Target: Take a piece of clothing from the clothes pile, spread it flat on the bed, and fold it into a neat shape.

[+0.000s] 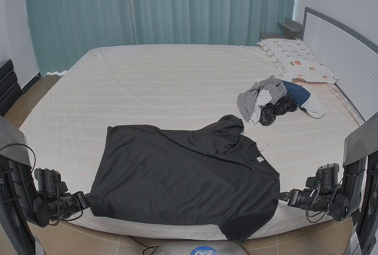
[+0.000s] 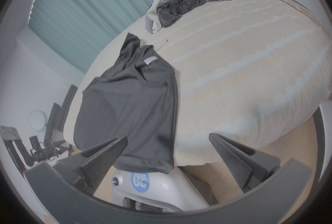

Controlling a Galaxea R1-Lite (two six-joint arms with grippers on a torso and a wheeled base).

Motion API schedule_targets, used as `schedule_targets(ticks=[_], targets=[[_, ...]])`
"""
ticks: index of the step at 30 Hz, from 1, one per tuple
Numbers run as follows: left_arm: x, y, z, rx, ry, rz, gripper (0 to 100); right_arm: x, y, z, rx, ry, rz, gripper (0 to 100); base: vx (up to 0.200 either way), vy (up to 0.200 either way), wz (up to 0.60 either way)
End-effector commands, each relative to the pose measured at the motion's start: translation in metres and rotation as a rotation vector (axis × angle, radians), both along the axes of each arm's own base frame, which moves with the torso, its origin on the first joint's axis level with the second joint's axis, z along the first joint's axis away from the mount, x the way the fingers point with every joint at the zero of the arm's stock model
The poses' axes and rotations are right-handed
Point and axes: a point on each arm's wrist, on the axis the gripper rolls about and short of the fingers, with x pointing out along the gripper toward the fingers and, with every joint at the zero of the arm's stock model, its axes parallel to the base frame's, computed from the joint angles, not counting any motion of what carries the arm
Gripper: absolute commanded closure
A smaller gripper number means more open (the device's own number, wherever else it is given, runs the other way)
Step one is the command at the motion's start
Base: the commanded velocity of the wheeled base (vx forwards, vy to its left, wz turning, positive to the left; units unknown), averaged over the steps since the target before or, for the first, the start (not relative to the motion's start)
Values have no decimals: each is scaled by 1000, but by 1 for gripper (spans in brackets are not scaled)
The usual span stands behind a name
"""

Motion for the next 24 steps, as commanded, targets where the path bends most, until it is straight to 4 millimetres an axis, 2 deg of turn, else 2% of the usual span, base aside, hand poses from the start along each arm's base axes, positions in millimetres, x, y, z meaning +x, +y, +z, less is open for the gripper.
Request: schedule_targets(ticks=[1, 10, 19, 24], targets=[[14, 1, 18, -65, -111, 34, 0, 12, 2, 4, 70, -33, -49, 0, 0, 0, 0], [21, -1, 19, -138, -119, 85, 0, 13, 3, 4, 103, -25, -42, 0, 0, 0, 0], [22, -1, 17, -141, -112, 85, 0, 16, 3, 8, 127, -41, -57, 0, 0, 200, 0], [22, -3, 17, -147, -109, 76, 0, 19, 2, 14, 151, -66, -79, 0, 0, 0, 0]])
